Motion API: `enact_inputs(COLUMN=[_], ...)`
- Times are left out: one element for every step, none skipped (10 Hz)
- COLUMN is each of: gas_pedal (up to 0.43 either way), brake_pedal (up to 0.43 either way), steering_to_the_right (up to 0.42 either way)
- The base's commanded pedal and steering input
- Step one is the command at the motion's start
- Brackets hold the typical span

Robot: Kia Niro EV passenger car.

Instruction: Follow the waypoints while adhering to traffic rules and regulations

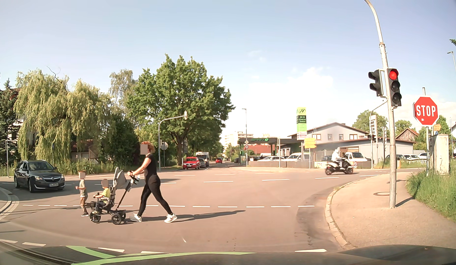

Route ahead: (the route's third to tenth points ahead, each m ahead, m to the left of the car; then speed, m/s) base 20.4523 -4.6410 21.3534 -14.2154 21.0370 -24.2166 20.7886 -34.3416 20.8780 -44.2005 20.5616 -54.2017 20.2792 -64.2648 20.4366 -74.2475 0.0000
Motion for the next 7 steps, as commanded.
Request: enact_inputs(gas_pedal=[0.000, 0.000, 0.000, 0.000, 0.000, 0.000, 0.000], brake_pedal=[0.409, 0.409, 0.409, 0.409, 0.409, 0.409, 0.409], steering_to_the_right=[0.047, 0.047, 0.047, 0.047, 0.047, 0.047, 0.047])
